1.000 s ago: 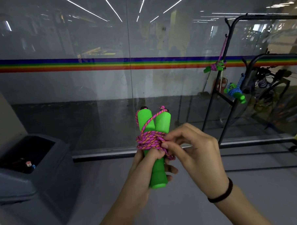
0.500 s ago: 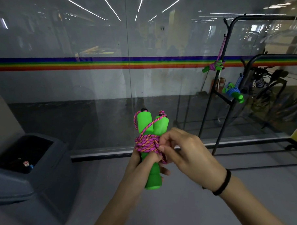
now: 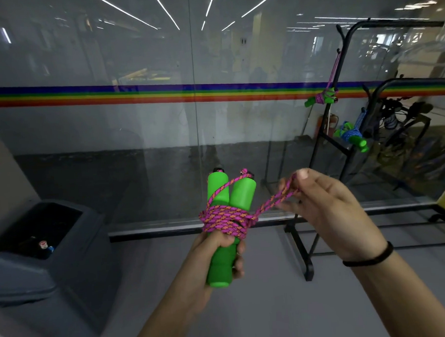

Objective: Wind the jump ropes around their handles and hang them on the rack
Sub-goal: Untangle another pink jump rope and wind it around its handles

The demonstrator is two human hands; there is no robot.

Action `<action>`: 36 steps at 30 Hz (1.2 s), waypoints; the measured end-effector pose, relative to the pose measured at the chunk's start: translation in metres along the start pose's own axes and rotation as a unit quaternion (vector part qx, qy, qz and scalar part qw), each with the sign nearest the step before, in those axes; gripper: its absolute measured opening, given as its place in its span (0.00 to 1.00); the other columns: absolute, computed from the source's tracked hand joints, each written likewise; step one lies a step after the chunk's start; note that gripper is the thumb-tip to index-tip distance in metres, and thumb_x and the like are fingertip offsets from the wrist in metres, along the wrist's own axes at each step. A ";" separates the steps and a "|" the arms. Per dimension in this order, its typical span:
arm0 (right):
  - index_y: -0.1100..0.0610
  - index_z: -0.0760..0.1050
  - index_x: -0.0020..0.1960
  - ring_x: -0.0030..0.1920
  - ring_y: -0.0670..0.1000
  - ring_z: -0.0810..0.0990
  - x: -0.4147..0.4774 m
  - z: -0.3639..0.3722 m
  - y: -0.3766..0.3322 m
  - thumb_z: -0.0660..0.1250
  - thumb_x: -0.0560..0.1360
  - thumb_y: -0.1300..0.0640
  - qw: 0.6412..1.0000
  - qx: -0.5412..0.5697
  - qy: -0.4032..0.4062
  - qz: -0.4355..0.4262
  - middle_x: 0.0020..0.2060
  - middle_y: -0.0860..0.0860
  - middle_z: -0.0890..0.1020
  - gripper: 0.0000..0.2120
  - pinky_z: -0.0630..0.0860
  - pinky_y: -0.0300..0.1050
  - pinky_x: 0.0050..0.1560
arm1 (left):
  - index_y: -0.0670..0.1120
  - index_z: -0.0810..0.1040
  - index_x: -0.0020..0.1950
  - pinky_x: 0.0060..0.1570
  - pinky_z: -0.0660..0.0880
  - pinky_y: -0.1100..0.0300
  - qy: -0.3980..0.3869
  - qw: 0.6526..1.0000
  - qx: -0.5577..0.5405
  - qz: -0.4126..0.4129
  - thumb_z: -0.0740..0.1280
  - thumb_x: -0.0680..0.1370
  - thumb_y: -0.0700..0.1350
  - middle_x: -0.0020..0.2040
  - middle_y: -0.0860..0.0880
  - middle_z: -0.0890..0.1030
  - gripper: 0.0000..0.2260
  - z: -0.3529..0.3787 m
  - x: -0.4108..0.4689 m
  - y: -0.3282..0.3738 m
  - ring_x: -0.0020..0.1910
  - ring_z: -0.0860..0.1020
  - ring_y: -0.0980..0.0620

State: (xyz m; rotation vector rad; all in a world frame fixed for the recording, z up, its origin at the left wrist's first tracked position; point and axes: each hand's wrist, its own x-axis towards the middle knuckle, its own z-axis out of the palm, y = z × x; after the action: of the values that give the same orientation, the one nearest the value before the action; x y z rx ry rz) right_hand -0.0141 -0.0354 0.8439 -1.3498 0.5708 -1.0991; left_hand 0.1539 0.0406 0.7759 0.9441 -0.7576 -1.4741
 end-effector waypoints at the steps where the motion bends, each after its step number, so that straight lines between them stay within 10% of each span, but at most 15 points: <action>1: 0.61 0.73 0.40 0.39 0.49 0.79 0.000 0.000 -0.002 0.62 0.66 0.48 1.000 0.011 0.003 -0.013 0.36 0.54 0.78 0.15 0.80 0.41 0.42 | 0.43 0.71 0.39 0.25 0.72 0.62 0.004 1.000 0.005 0.008 0.69 0.55 0.48 0.33 0.45 0.76 0.17 -0.001 0.001 -0.001 0.24 0.71 0.52; 11: 0.61 0.67 0.40 0.30 0.47 0.73 0.009 0.006 -0.002 0.63 0.66 0.49 0.997 0.028 0.029 -0.069 0.29 0.50 0.72 0.14 0.79 0.42 0.38 | 0.43 0.79 0.33 0.26 0.71 0.62 -0.046 0.994 -0.060 -0.077 0.69 0.57 0.45 0.33 0.44 0.77 0.09 -0.032 0.018 0.000 0.25 0.72 0.52; 18: 0.61 0.70 0.40 0.31 0.48 0.76 0.011 0.046 0.019 0.63 0.75 0.58 0.991 -0.107 -0.058 -0.051 0.31 0.53 0.75 0.07 0.75 0.40 0.36 | 0.43 0.79 0.46 0.34 0.78 0.59 -0.050 0.984 0.152 -0.073 0.75 0.61 0.36 0.35 0.46 0.83 0.15 -0.036 0.043 -0.017 0.32 0.80 0.51; 29: 0.56 0.68 0.33 0.24 0.44 0.65 0.024 0.055 0.041 0.61 0.77 0.61 0.967 -0.221 0.117 -0.049 0.26 0.52 0.70 0.13 0.63 0.40 0.27 | 0.42 0.80 0.29 0.30 0.75 0.63 -0.021 0.964 0.252 -0.082 0.75 0.60 0.38 0.27 0.45 0.81 0.05 -0.063 0.088 -0.042 0.25 0.77 0.51; 36: 0.57 0.69 0.36 0.32 0.55 0.76 0.053 0.046 0.058 0.62 0.77 0.60 0.965 -0.240 0.104 -0.007 0.29 0.53 0.76 0.11 0.76 0.52 0.40 | 0.45 0.73 0.57 0.40 0.75 0.68 -0.059 0.949 0.306 -0.042 0.79 0.62 0.39 0.48 0.54 0.80 0.27 -0.062 0.108 -0.041 0.42 0.80 0.62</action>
State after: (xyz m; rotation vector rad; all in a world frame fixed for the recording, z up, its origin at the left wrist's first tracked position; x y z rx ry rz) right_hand 0.0647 -0.0675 0.8110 -1.6603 1.0338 -1.1664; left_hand 0.1893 -0.0576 0.6969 1.3709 -1.3221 -1.3967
